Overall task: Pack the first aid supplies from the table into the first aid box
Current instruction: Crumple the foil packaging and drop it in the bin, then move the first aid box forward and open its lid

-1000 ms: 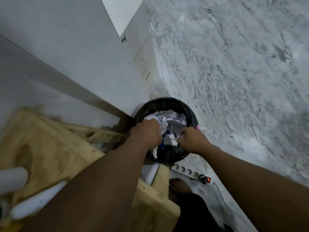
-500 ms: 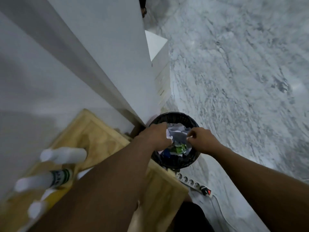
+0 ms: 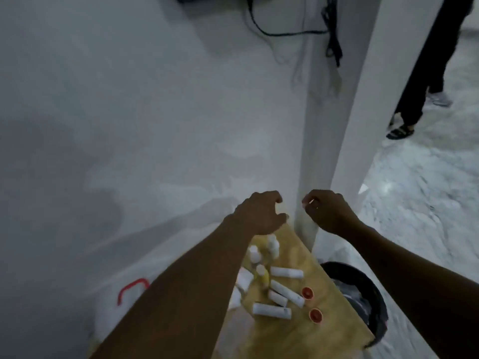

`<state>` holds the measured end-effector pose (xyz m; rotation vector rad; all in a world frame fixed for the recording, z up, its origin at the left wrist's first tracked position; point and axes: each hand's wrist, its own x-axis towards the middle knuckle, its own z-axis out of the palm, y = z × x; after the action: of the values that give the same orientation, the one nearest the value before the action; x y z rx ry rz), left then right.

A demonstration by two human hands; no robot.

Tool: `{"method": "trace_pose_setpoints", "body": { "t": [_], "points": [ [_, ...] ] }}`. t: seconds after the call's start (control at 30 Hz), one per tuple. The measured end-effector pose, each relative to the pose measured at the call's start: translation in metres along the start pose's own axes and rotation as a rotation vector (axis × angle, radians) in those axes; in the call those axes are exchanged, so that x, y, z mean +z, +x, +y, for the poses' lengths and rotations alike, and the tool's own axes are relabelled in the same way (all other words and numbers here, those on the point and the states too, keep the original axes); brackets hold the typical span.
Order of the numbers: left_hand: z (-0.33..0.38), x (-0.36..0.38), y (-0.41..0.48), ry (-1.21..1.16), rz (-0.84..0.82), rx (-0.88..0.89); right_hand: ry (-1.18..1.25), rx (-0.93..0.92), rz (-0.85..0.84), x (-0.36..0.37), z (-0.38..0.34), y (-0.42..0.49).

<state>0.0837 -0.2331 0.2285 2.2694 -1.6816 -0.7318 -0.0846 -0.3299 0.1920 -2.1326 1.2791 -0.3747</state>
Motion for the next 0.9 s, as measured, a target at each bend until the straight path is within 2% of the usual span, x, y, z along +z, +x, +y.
{"method": "trace_pose_setpoints", "body": {
  "t": [0.2, 0.4, 0.53, 0.67, 0.8, 0.9],
  "points": [
    [-0.129, -0.068, -0.107, -0.094, 0.229, -0.247, 0.026, -0.275, -0.091, 0.064, -0.143, -0.01],
    [-0.243, -0.057, -0.216, -0.197, 0.418, -0.541, 0.07, -0.437, -0.273, 0.165, -0.218, -0.048],
    [-0.298, -0.013, -0.259, -0.208, 0.471, -0.686, 0.028, -0.548, -0.345, 0.236, -0.223, -0.072],
    [-0.328, 0.041, -0.268, -0.26, 0.501, -0.772, -0.079, -0.581, -0.322, 0.302, -0.2, -0.084],
    [-0.346, 0.091, -0.258, -0.225, 0.564, -0.737, -0.196, -0.645, -0.257, 0.357, -0.158, -0.094],
    [-0.354, 0.126, -0.252, -0.224, 0.58, -0.658, -0.124, -0.716, -0.141, 0.381, -0.137, -0.104]
  ]
}}
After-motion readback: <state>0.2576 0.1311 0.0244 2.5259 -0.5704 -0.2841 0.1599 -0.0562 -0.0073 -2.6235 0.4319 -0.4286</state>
